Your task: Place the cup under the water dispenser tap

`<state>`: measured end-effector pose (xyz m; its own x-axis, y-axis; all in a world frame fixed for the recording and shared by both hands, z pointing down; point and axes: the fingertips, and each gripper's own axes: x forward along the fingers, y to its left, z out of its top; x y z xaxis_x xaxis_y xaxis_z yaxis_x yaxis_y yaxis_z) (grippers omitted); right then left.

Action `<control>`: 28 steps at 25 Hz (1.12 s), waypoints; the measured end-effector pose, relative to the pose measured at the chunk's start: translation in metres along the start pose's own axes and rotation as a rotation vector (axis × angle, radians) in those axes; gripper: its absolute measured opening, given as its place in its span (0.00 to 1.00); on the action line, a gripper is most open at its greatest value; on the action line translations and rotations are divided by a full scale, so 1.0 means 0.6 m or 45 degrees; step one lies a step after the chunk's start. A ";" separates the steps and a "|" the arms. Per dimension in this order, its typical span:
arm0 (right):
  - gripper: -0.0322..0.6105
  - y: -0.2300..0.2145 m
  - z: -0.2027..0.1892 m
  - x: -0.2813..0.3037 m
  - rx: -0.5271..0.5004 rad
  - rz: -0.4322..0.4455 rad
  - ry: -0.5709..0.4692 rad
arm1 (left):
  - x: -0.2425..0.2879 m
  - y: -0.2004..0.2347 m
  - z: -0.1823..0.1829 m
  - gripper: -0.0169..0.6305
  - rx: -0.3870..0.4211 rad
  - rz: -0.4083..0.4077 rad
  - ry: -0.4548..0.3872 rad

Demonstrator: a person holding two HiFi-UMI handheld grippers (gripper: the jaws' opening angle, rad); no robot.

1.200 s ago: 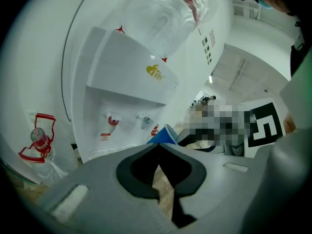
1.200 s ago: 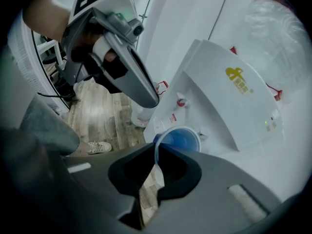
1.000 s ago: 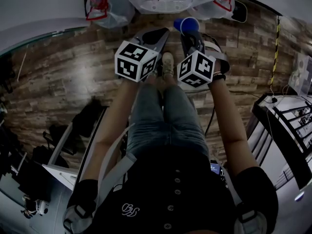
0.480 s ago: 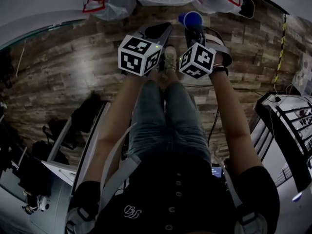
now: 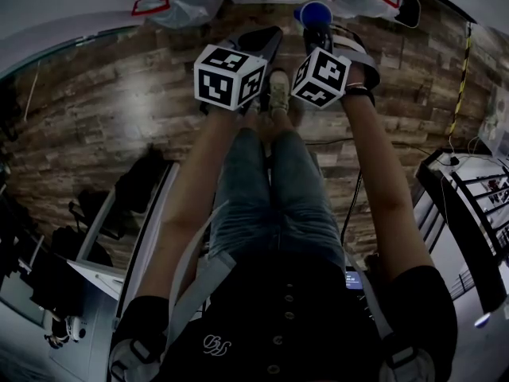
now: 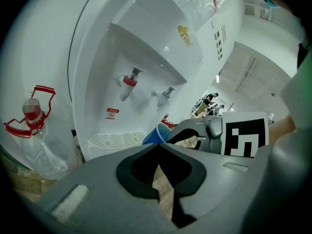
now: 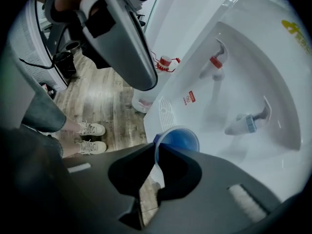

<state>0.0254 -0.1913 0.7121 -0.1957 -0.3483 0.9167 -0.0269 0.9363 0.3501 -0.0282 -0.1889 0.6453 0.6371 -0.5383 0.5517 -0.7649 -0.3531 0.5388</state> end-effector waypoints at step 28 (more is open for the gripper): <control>0.08 -0.067 -0.031 0.122 -0.040 0.004 0.105 | 0.042 0.040 0.009 0.03 -0.016 0.056 -0.014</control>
<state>0.0305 -0.2552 0.7688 -0.1145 -0.3489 0.9301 0.0045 0.9361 0.3517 -0.0311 -0.2151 0.6685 0.6020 -0.5612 0.5679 -0.7907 -0.3198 0.5221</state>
